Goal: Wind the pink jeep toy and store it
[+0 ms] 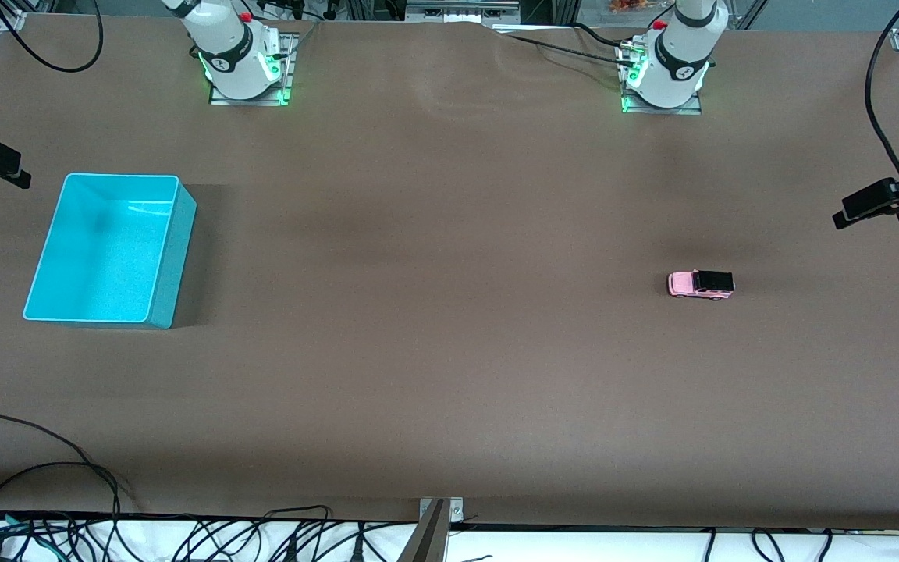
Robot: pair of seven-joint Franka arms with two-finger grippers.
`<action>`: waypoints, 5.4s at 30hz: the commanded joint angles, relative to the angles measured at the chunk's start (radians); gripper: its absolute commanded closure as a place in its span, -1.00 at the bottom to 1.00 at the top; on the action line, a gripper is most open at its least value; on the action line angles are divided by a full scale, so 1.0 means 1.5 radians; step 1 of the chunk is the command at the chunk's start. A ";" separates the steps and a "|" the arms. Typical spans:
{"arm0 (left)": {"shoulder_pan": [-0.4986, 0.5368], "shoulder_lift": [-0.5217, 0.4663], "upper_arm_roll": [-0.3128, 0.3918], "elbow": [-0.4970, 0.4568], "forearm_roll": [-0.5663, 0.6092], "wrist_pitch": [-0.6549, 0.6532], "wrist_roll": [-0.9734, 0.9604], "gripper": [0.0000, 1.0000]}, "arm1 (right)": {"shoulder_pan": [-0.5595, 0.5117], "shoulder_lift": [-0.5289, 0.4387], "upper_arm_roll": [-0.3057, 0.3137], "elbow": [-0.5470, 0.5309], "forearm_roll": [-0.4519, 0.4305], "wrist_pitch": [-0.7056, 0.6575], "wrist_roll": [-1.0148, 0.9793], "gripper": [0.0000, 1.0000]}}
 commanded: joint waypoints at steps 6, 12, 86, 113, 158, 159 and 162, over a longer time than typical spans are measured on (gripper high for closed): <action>0.000 -0.014 -0.038 -0.025 0.029 -0.003 0.012 -1.00 | 0.000 -0.002 0.002 0.009 -0.009 -0.003 0.010 -1.00; 0.000 -0.013 -0.039 -0.026 0.026 -0.003 0.011 -1.00 | 0.000 -0.001 0.003 0.008 -0.008 -0.007 0.010 -1.00; 0.002 -0.006 -0.038 -0.026 0.006 -0.002 0.012 -1.00 | 0.002 0.002 0.003 0.007 -0.007 -0.036 0.002 -1.00; 0.002 -0.006 -0.039 -0.026 0.006 -0.002 0.011 -1.00 | 0.002 0.002 0.003 0.007 -0.008 -0.036 0.000 -1.00; 0.002 -0.005 -0.039 -0.026 0.006 -0.002 0.011 -1.00 | 0.002 0.002 0.003 0.007 -0.008 -0.036 0.000 -1.00; 0.002 -0.005 -0.038 -0.026 0.006 -0.002 0.011 -1.00 | 0.003 0.002 0.003 0.007 -0.008 -0.036 0.000 -1.00; 0.002 -0.005 -0.038 -0.026 0.006 -0.002 0.011 -1.00 | 0.003 0.002 0.003 0.007 -0.008 -0.036 0.002 -1.00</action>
